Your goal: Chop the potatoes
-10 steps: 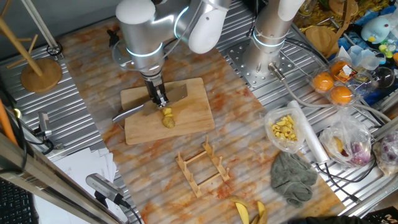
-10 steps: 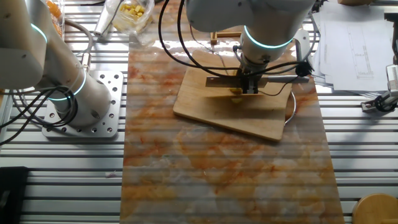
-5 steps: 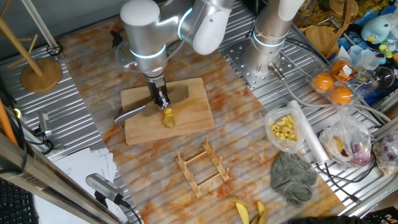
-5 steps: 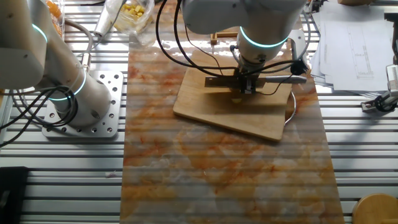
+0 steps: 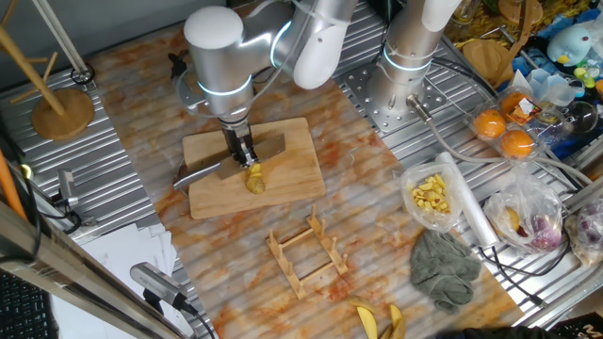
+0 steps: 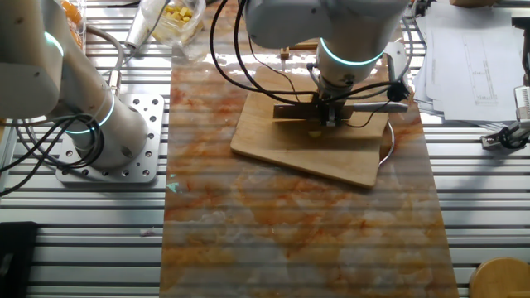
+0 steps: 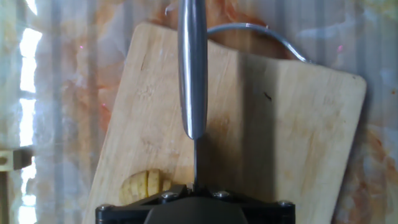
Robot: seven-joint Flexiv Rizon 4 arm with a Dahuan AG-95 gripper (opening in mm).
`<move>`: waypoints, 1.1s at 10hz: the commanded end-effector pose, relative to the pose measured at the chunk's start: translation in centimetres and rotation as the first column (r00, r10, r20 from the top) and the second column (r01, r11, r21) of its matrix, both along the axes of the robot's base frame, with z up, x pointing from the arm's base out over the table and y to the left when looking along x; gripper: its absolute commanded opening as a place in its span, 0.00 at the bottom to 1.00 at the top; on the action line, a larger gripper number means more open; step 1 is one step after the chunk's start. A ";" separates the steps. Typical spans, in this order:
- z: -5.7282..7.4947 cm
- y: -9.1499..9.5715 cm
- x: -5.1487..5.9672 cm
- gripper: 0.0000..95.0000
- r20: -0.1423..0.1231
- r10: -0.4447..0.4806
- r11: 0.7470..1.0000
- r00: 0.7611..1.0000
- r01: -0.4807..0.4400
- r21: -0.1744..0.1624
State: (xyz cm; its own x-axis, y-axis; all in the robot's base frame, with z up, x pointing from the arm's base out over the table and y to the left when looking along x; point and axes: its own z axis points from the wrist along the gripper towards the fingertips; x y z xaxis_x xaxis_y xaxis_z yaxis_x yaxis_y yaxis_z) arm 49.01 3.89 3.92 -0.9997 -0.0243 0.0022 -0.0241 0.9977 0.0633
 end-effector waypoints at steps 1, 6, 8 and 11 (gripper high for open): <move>2.0 -1.1 0.3 0.00 -0.012 0.055 0.997 0.998 -0.056 -0.048; 4.0 -0.6 0.3 0.00 -0.009 0.019 1.000 1.000 -0.019 -0.023; 4.1 -0.6 0.3 0.00 -0.009 0.020 1.000 1.000 -0.020 -0.019; 3.3 -0.6 0.3 0.00 -0.008 0.019 1.000 1.000 -0.019 -0.011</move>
